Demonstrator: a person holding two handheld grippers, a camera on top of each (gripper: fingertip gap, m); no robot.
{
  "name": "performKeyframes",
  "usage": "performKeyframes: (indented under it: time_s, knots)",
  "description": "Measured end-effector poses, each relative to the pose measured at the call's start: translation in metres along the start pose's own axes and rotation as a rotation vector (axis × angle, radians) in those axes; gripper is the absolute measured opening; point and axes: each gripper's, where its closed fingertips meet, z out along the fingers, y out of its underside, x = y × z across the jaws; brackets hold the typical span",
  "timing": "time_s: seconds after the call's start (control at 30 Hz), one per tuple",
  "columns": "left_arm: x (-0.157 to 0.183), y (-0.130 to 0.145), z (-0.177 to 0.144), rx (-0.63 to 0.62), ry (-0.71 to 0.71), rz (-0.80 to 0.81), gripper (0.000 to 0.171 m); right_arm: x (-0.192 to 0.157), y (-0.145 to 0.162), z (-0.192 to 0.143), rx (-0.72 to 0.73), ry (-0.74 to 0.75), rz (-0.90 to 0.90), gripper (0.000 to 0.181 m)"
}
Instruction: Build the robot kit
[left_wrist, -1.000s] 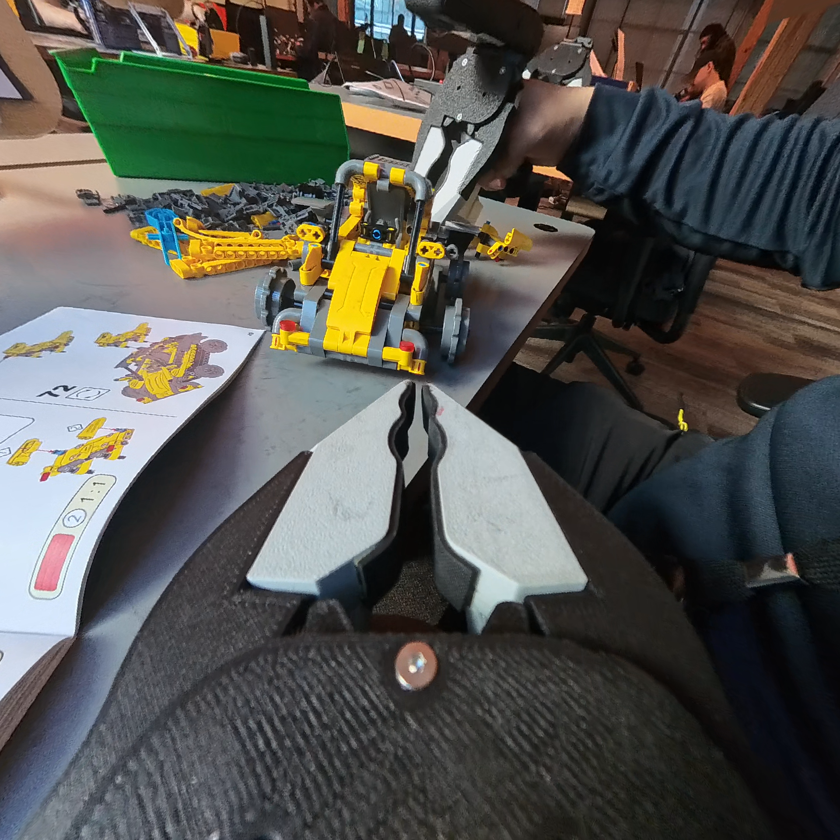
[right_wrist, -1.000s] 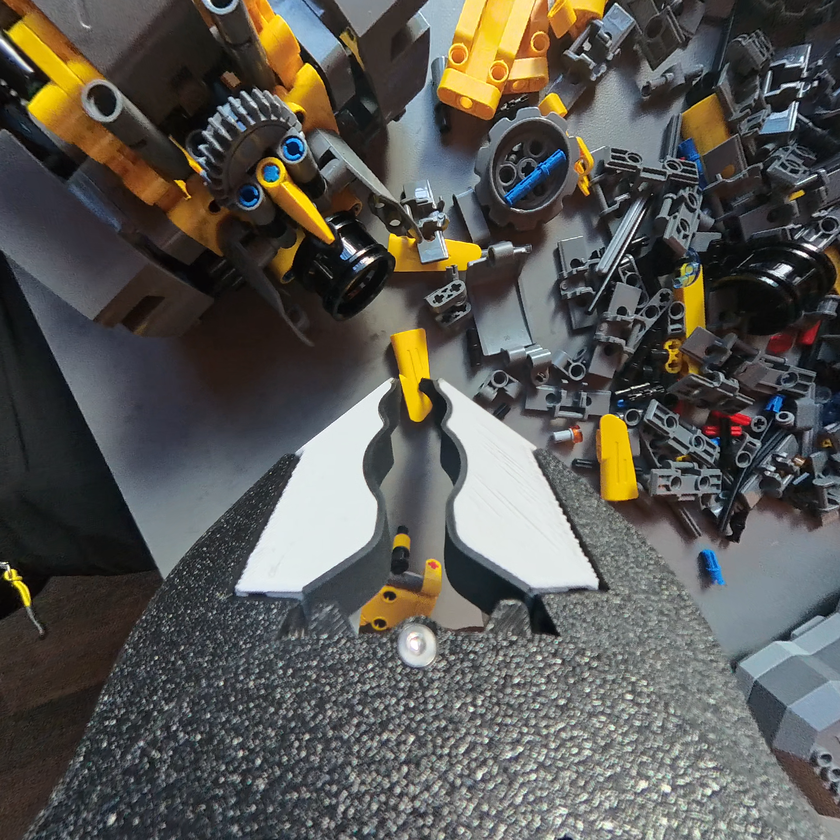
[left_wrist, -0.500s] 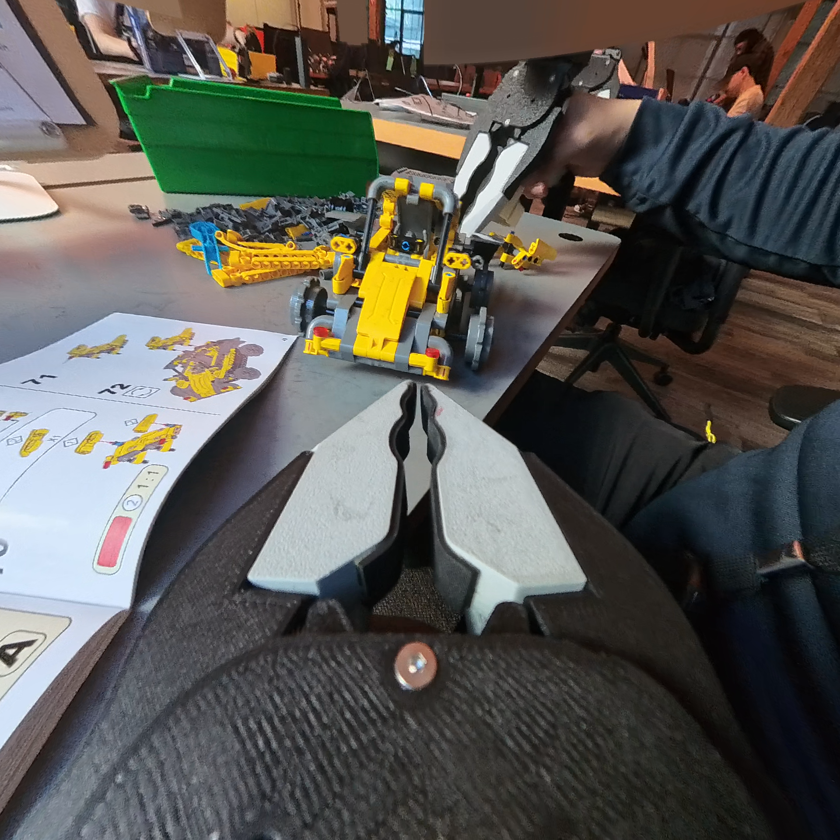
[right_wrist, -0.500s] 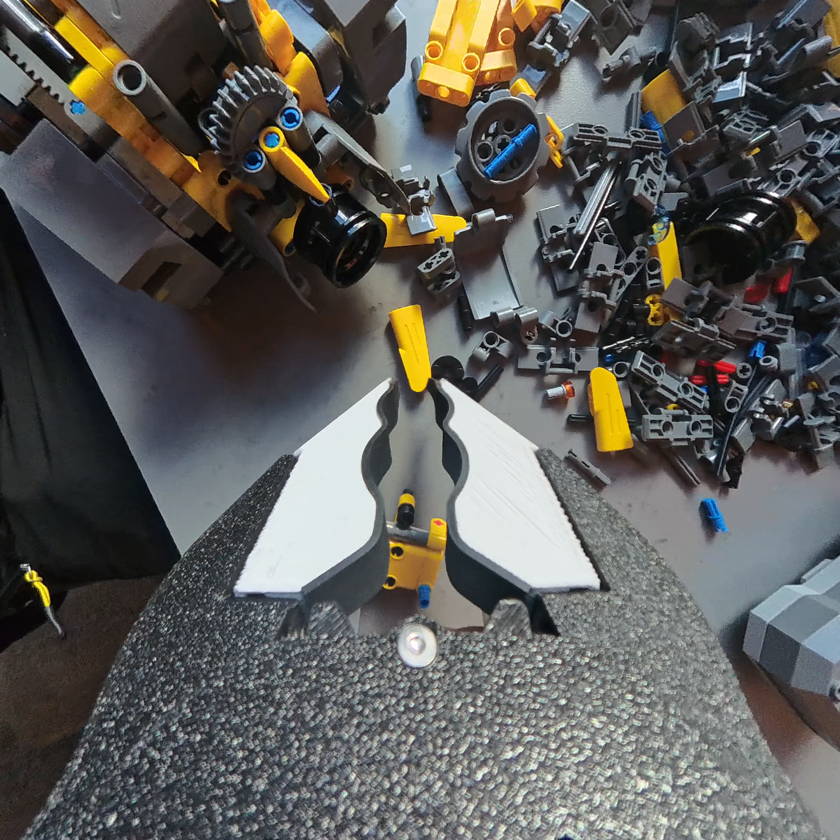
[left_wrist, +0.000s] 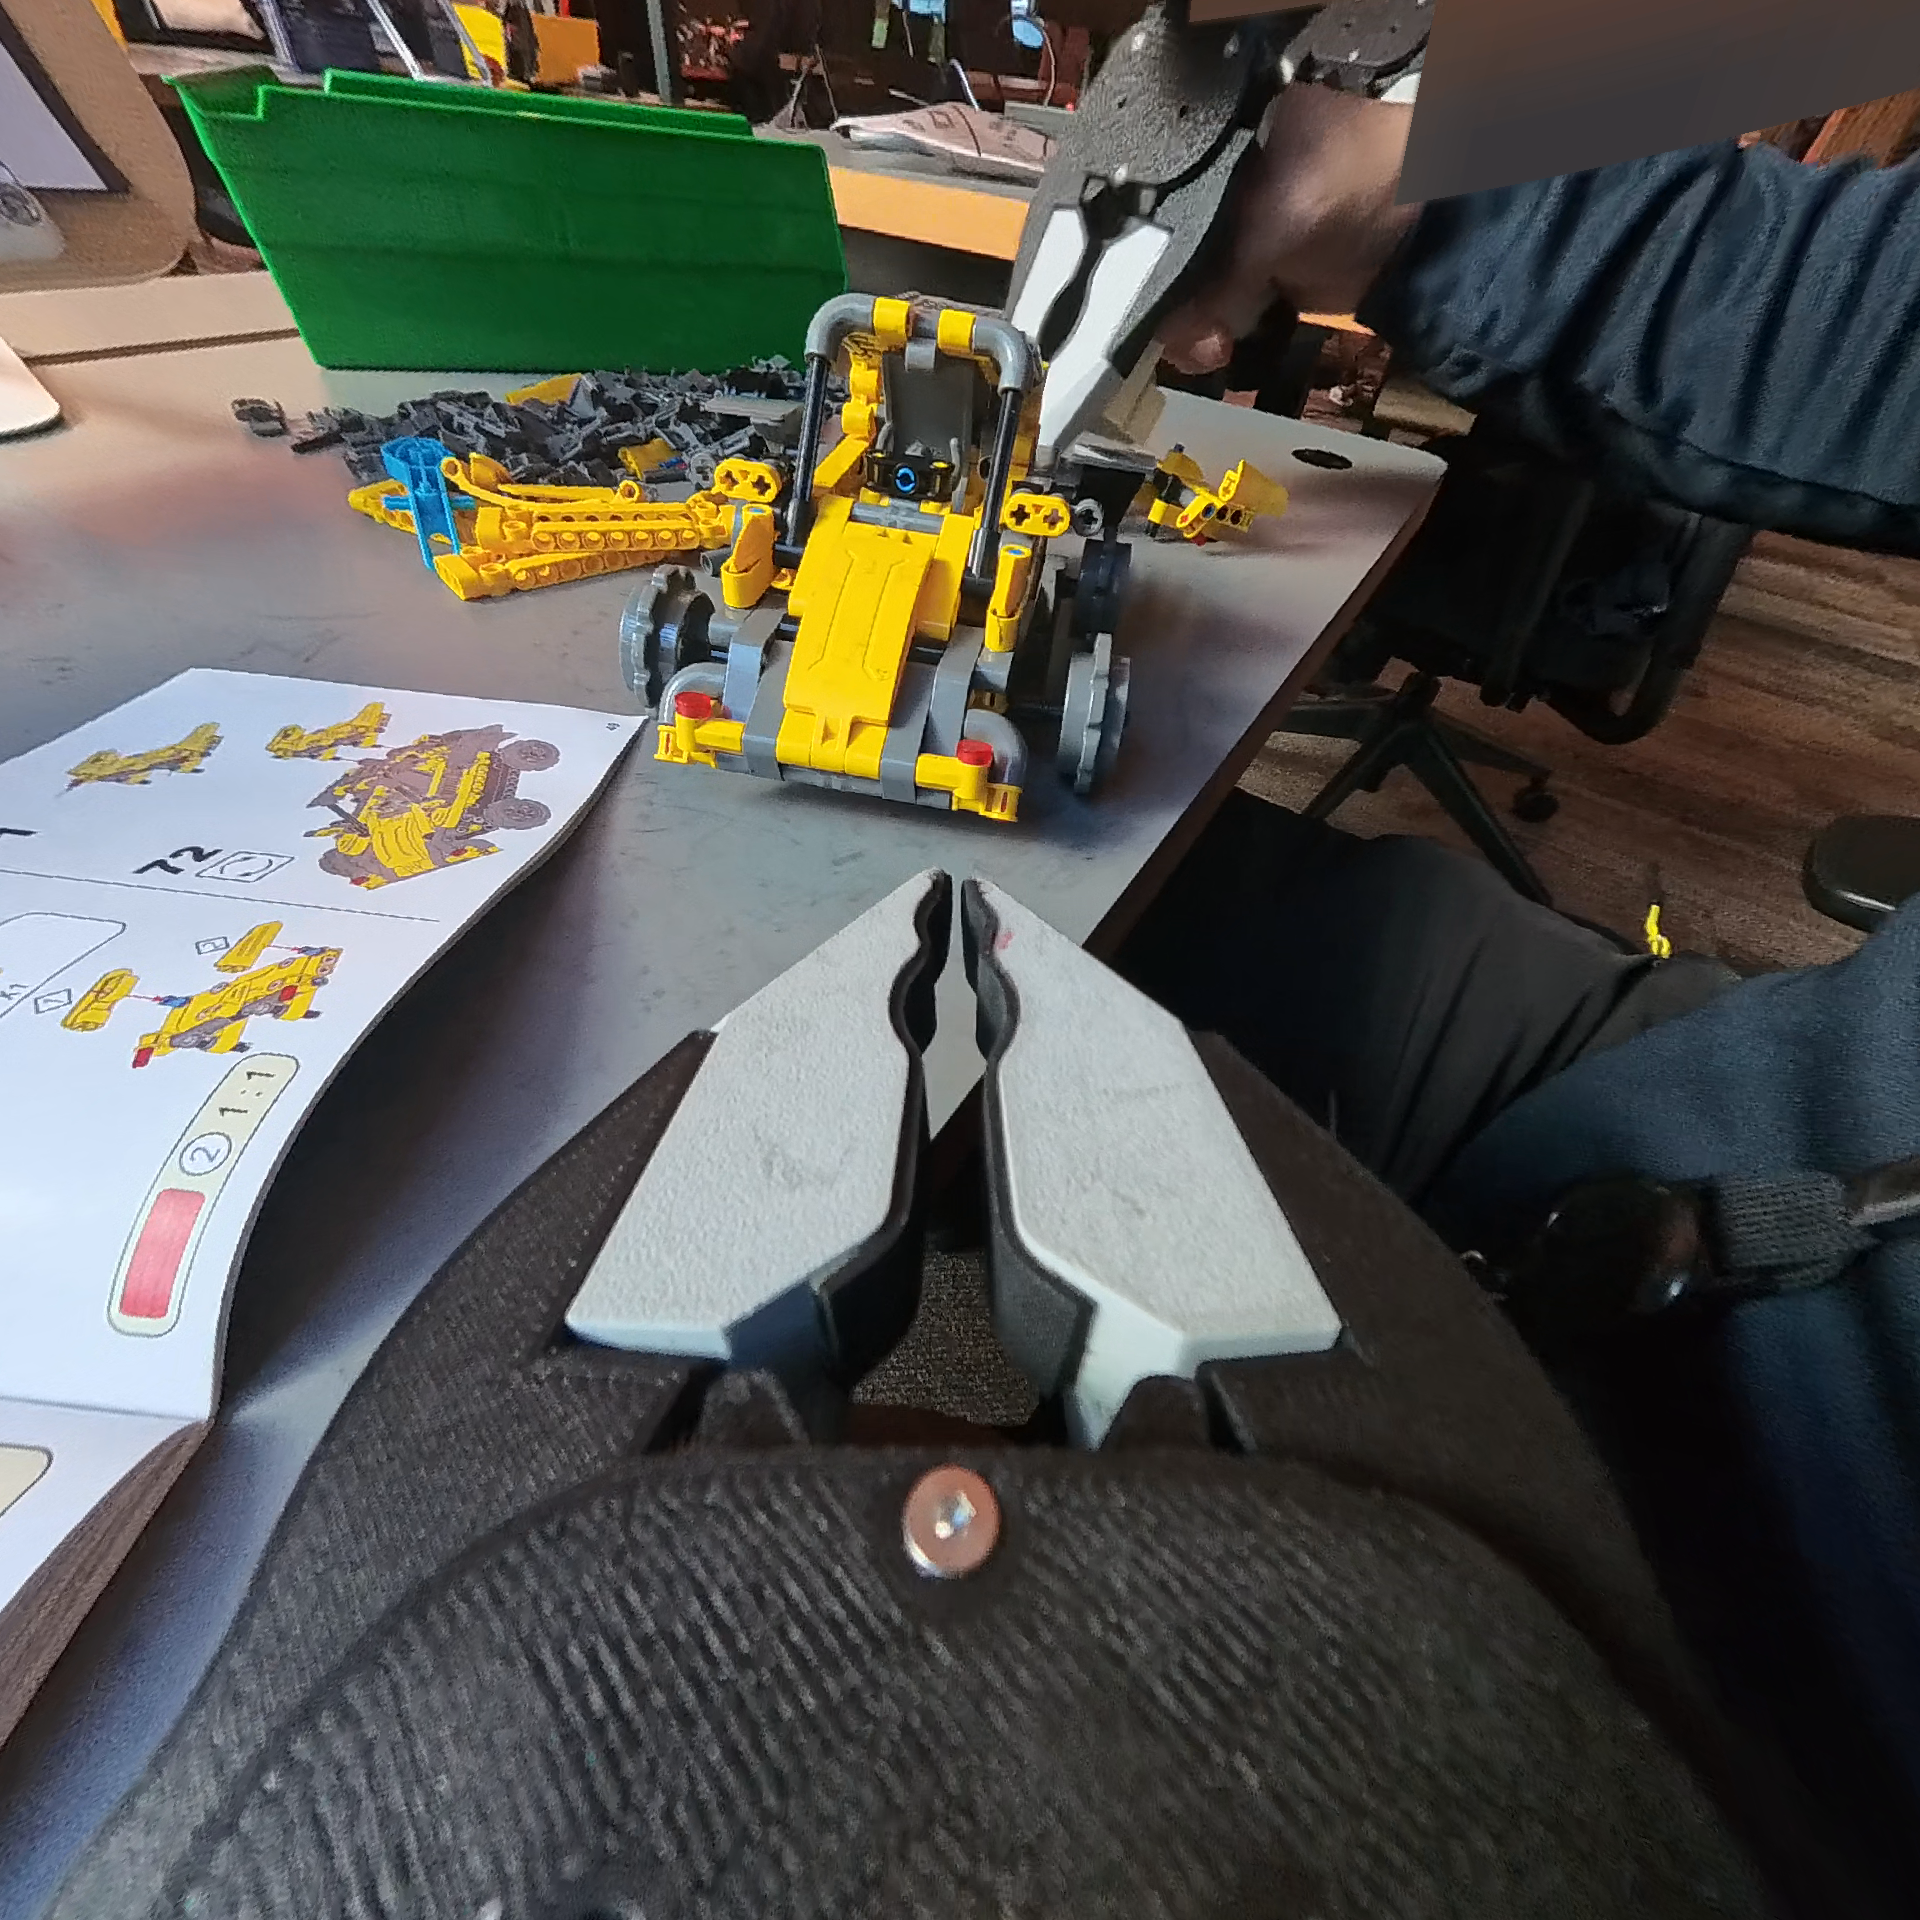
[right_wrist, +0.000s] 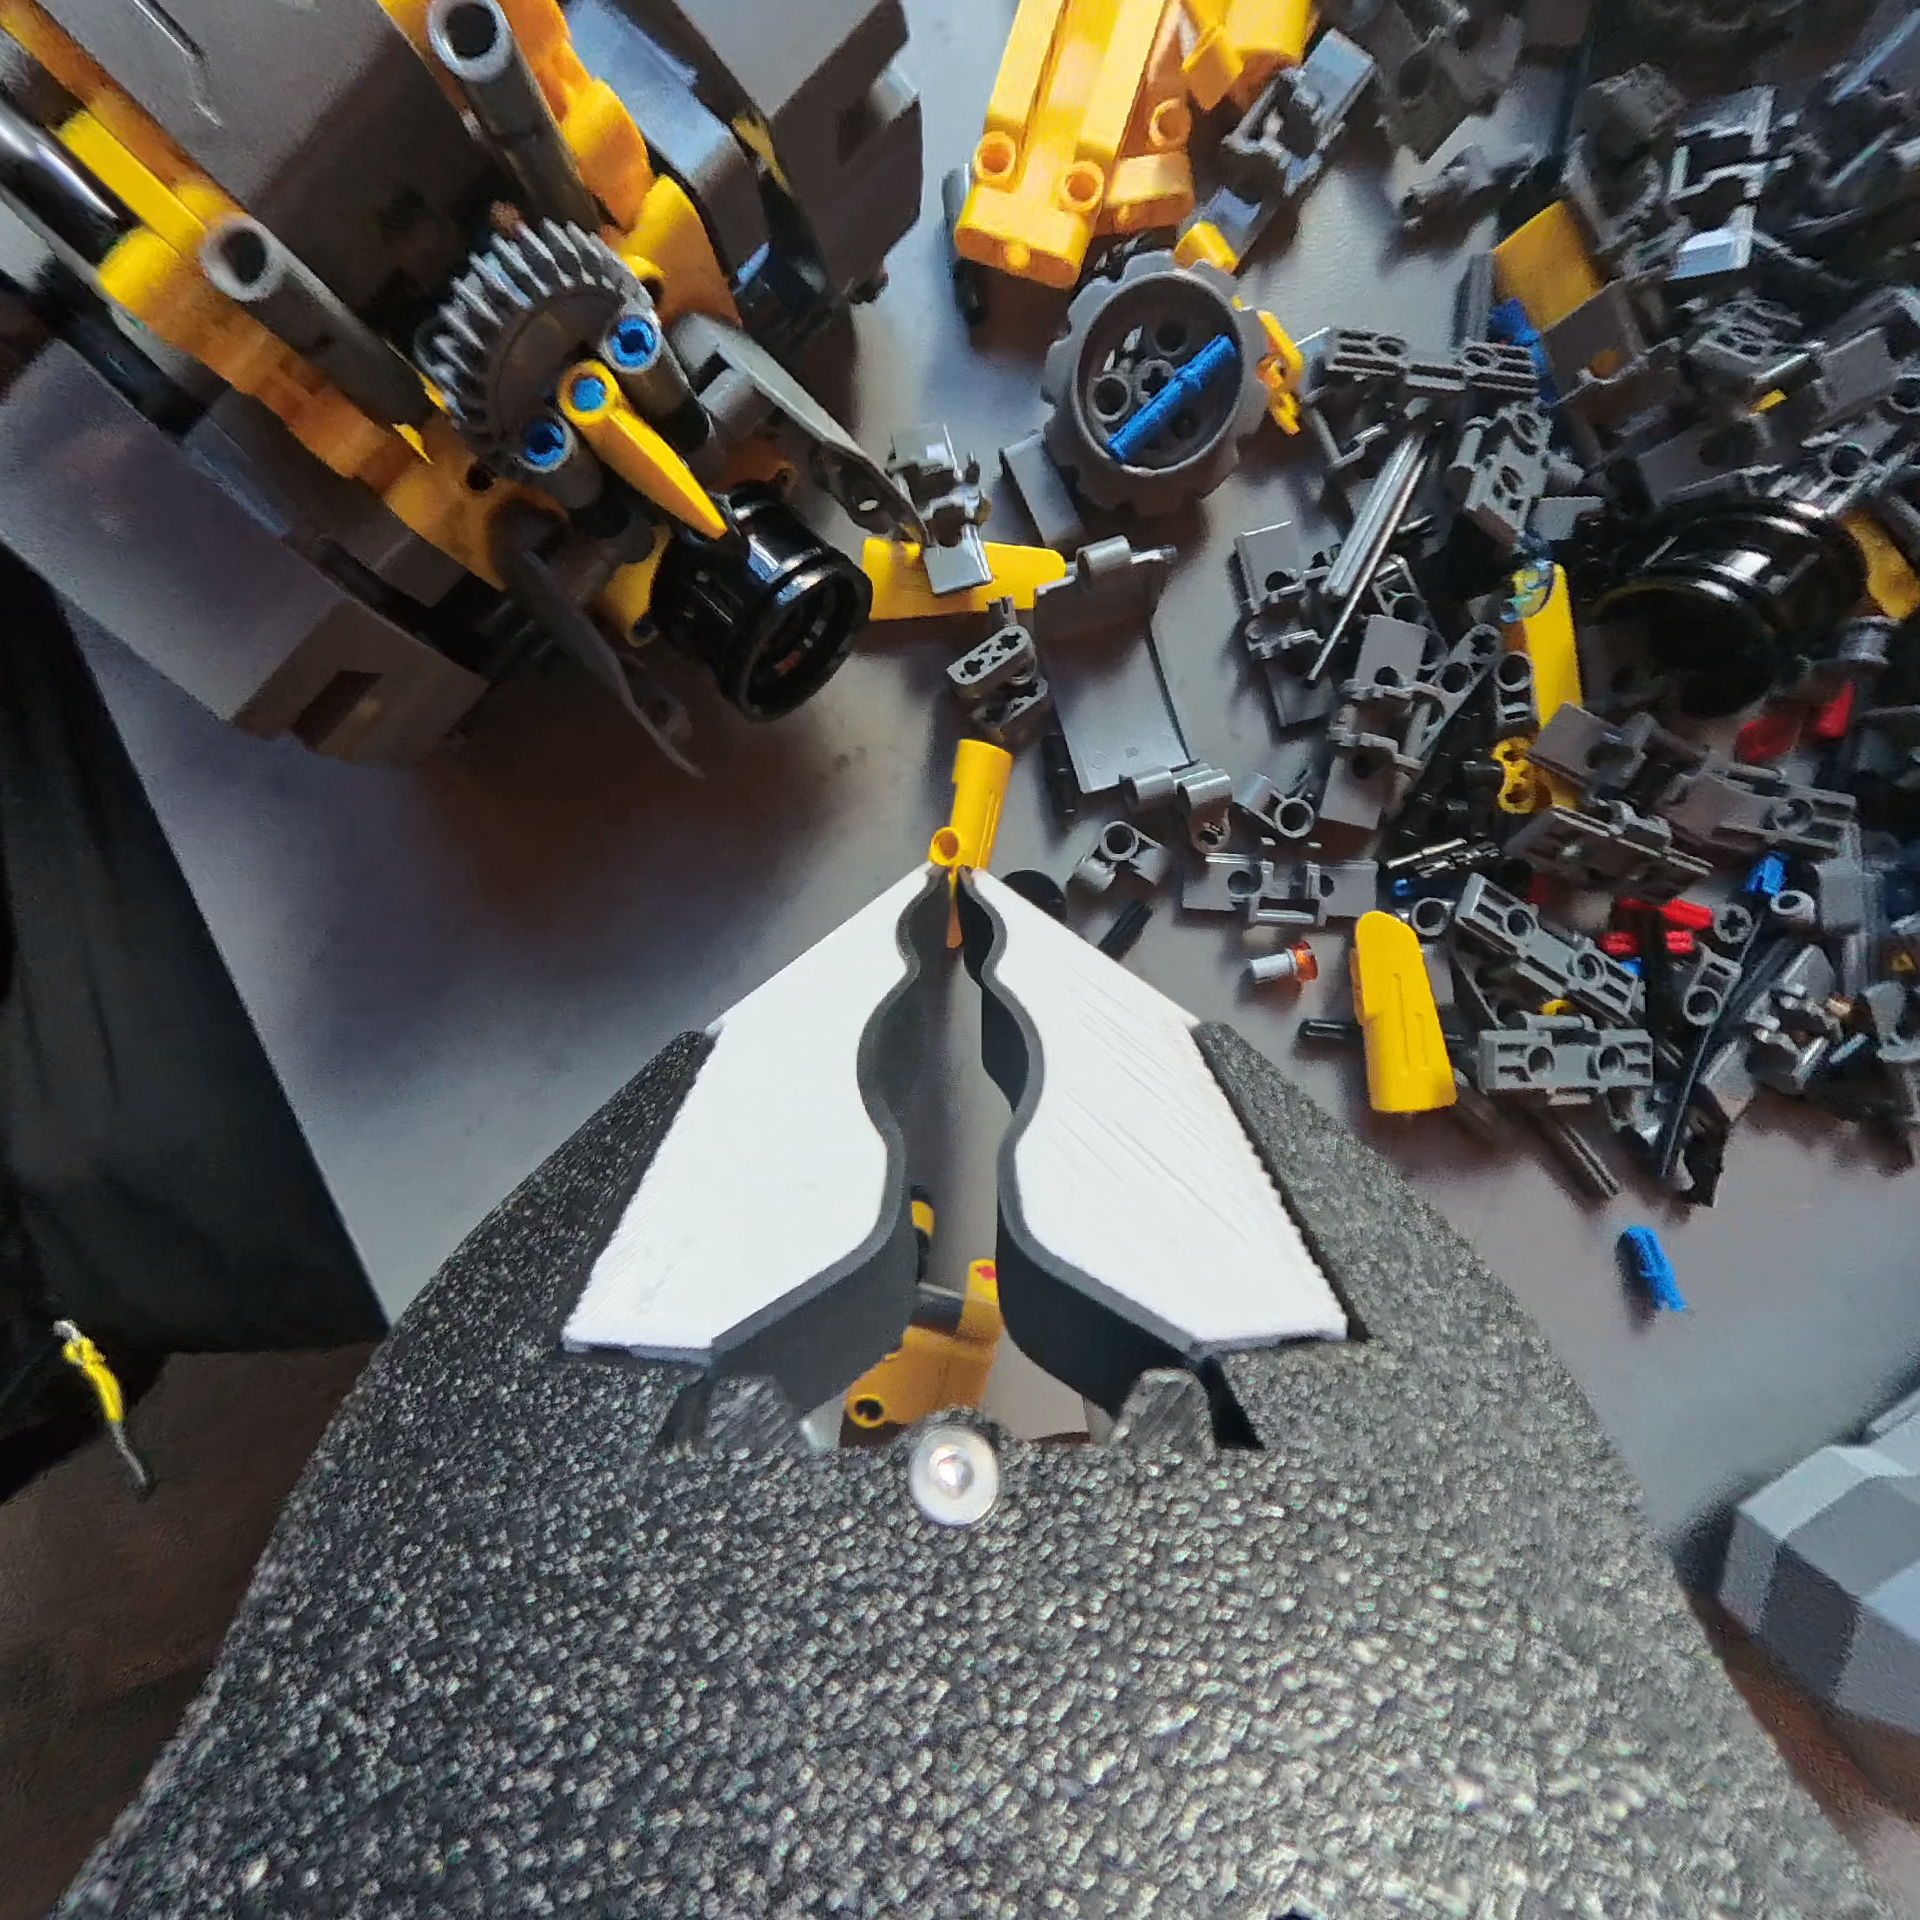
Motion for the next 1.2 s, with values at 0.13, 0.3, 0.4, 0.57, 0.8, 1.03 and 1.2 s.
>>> performKeyframes:
  time_s: [0.13, 0.3, 0.4, 0.57, 0.8, 1.03, 1.2]
  knots:
    - [0.004, 0.0, 0.0, -0.003, 0.016, 0.007, 0.0, -0.006, -0.012, -0.023, 0.179, -0.018, 0.129, 0.001]
    - [0.016, -0.001, 0.001, -0.009, 0.04, 0.044, 0.0, -0.007, -0.018, -0.045, 0.388, -0.059, 0.35, 0.001]
    - [0.02, -0.002, 0.0, -0.009, 0.036, 0.075, 0.0, -0.016, -0.045, -0.078, 0.669, -0.189, 0.49, 0.001]
    - [0.025, 0.0, 0.001, -0.014, 0.028, 0.111, 0.0, -0.04, -0.092, -0.133, 1.111, -0.445, 0.562, 0.0]
    - [0.021, 0.005, 0.005, -0.032, 0.028, 0.101, 0.0, -0.061, -0.126, -0.149, 1.3, -0.582, 0.643, 0.0]
    - [0.019, 0.004, 0.003, -0.027, 0.037, 0.075, 0.0, -0.061, -0.134, -0.139, 1.286, -0.47, 0.77, 0.0]
    - [0.02, 0.002, 0.002, -0.023, 0.039, 0.075, 0.0, -0.064, -0.139, -0.136, 1.279, -0.46, 0.78, 0.0]
